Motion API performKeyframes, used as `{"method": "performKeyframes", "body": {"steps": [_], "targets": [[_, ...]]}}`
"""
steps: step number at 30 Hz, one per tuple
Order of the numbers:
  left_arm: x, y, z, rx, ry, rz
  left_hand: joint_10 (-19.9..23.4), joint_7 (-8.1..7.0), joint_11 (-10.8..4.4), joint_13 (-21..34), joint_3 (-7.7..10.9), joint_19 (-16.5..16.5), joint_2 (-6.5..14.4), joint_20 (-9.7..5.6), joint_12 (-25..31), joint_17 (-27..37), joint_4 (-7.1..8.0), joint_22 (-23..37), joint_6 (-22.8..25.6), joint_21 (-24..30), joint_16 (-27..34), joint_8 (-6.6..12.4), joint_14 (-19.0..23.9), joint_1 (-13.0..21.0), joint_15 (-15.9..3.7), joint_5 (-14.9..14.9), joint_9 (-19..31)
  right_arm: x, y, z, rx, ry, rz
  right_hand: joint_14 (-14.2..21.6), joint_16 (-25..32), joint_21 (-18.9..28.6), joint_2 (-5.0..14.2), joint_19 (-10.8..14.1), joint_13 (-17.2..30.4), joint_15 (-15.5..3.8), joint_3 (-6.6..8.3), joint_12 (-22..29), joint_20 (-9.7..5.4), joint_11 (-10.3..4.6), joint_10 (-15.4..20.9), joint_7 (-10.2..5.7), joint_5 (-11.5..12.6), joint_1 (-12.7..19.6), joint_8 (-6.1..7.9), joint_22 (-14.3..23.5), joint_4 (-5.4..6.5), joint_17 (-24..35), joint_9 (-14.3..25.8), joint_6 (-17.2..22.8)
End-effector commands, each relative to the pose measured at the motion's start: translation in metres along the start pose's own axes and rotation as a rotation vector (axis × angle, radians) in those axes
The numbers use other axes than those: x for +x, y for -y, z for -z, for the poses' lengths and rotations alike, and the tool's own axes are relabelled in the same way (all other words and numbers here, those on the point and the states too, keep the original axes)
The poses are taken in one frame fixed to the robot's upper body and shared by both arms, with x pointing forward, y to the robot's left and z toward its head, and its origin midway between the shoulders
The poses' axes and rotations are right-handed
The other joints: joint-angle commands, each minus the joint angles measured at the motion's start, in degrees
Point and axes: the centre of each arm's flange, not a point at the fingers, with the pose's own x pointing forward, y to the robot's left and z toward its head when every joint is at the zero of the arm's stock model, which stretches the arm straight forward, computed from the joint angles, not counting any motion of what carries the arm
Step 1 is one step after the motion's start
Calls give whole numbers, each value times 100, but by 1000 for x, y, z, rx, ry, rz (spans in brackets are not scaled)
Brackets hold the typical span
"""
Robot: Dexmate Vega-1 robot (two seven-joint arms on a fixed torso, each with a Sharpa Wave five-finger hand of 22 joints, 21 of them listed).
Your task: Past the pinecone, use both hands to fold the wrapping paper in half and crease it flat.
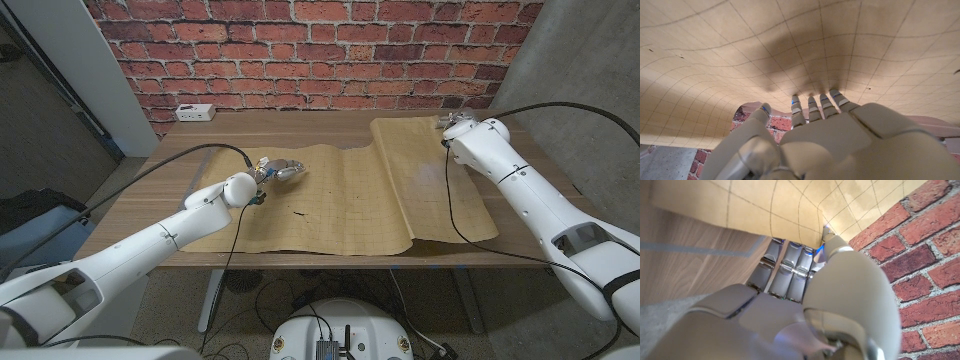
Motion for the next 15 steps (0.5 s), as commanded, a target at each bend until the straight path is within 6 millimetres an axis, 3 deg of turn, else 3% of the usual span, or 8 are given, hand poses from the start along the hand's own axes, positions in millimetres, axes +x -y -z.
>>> {"method": "performKeyframes", "body": {"steps": [1,15], "targets": [[0,5,4,-4,3,0,16,9,6,15,0,153,8,122,15,17,26,31,19,13,26,9,19,-30,-98,-1,32,-17,-12,-12,282,-45,-334,119,42,80,8,99,9,8,69,36,19,59,35,186,50,107,34,13,0,43,161,111],[1,6,6,-5,17,-3,-1,9,-5,15,2,157,7,122,4,17,32,32,8,-3,17,-7,9,-43,-97,1,32,-27,-23,-20,450,-29,-551,405,113,409,-15,375,-48,22,124,34,-28,116,86,309,91,207,48,133,10,64,279,124]]}}
